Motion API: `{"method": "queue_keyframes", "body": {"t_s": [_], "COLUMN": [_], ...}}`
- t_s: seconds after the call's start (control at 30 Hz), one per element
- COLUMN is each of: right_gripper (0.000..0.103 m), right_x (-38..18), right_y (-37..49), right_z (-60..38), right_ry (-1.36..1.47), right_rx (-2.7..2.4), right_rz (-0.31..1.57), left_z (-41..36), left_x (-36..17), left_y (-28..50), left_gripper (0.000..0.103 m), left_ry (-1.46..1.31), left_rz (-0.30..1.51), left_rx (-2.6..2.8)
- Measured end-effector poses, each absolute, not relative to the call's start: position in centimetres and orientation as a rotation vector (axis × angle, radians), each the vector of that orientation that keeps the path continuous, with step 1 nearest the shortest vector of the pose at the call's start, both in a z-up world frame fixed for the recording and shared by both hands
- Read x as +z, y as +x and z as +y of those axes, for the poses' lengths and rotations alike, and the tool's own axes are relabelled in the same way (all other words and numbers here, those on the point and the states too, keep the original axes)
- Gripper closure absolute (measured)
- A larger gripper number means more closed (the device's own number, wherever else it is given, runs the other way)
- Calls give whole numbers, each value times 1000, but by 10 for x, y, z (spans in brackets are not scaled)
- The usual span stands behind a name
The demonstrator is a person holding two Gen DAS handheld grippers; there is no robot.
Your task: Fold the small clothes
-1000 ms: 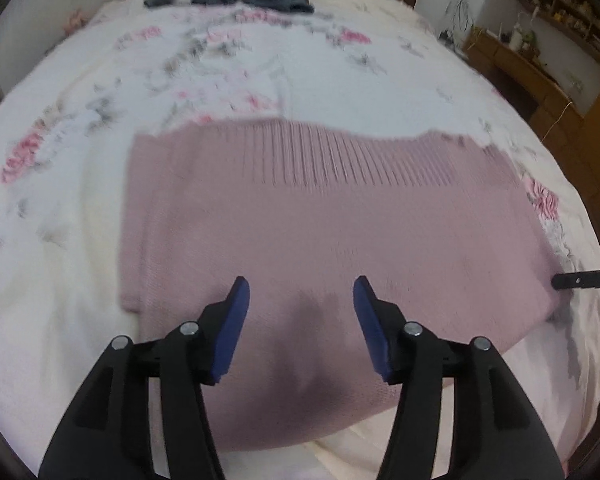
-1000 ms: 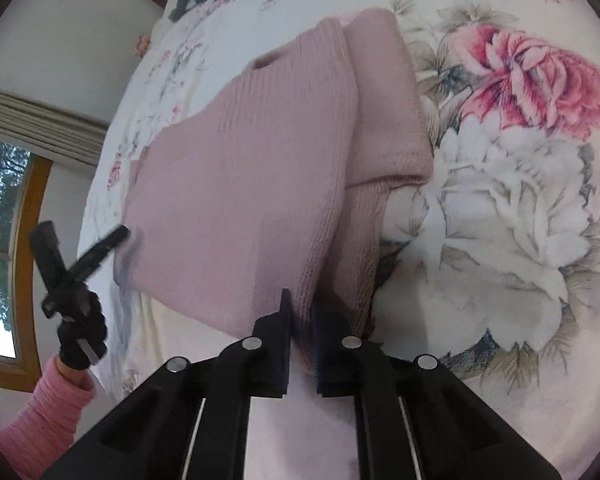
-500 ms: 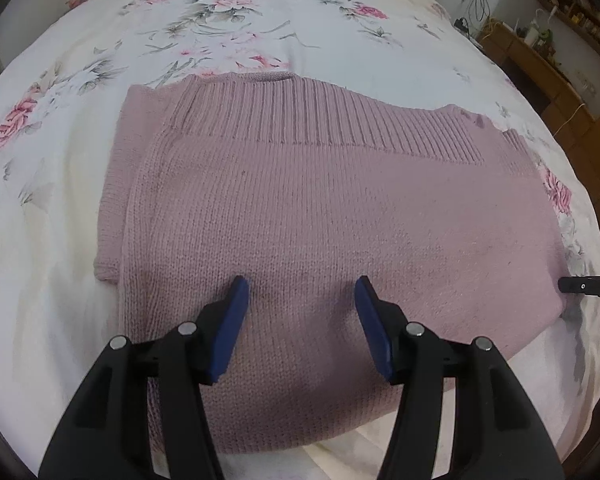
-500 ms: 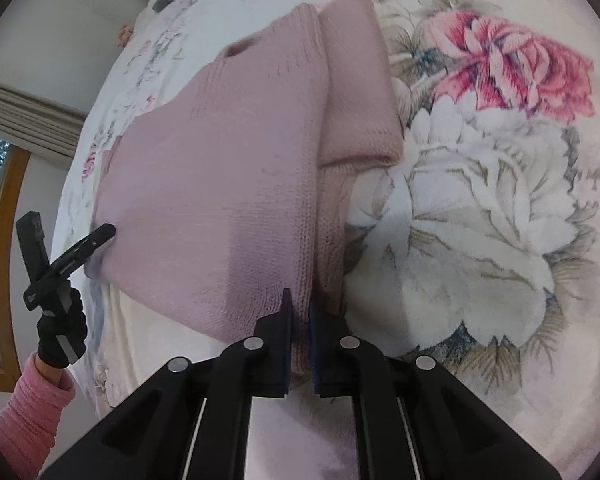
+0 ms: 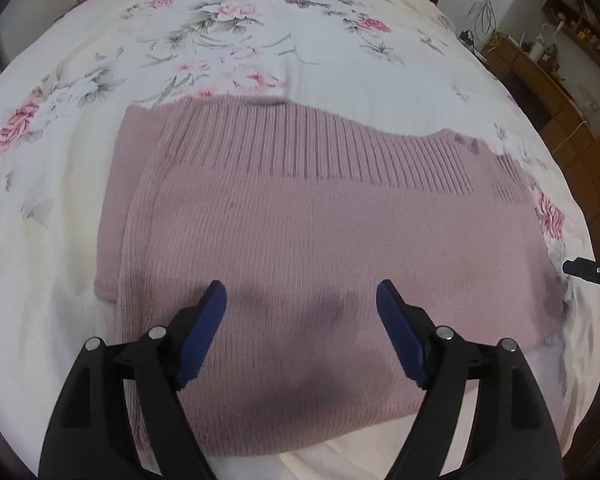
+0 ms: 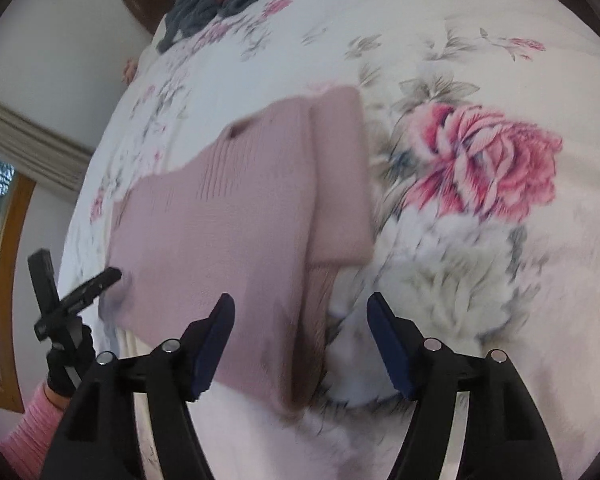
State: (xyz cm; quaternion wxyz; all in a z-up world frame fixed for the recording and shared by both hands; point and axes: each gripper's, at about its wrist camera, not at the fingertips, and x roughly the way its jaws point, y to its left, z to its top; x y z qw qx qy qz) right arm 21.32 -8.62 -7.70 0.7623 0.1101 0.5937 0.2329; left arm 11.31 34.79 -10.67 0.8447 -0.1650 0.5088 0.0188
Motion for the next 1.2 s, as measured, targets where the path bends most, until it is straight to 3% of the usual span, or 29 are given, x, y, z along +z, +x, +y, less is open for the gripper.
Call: {"method": "queue_keyframes", "body": {"t_s": [0.57, 0.7, 0.77, 0.8, 0.83, 0.9, 1.2], "right_gripper": [30, 38, 49, 62, 68, 76, 79], "right_x": [-134, -136, -138, -139, -142, -146, -153], "right_y": [259, 268, 272, 274, 275, 277, 273], "right_z": [-79, -70, -65, -65, -66, -70, -78], "right_ry": [458, 495, 508, 511, 519, 554, 601], "right_rx": [596, 636, 641, 636, 628, 624, 630], "right_rz": [1340, 1328, 1334, 1338, 1344, 1345, 1329], "left_z": [355, 356, 356, 356, 355, 356, 354], "left_x": [-121, -123, -123, -123, -123, -124, -128], "left_y": [138, 138, 139, 138, 138, 138, 137], "left_gripper": [22, 21, 21, 21, 21, 21, 19], "left_ry": [-368, -367, -363, -360, -355, -349, -329], "left_rz": [1092, 1094, 1095, 1095, 1097, 1097, 1098], "left_rx": [59, 57, 56, 53, 51, 47, 43]}}
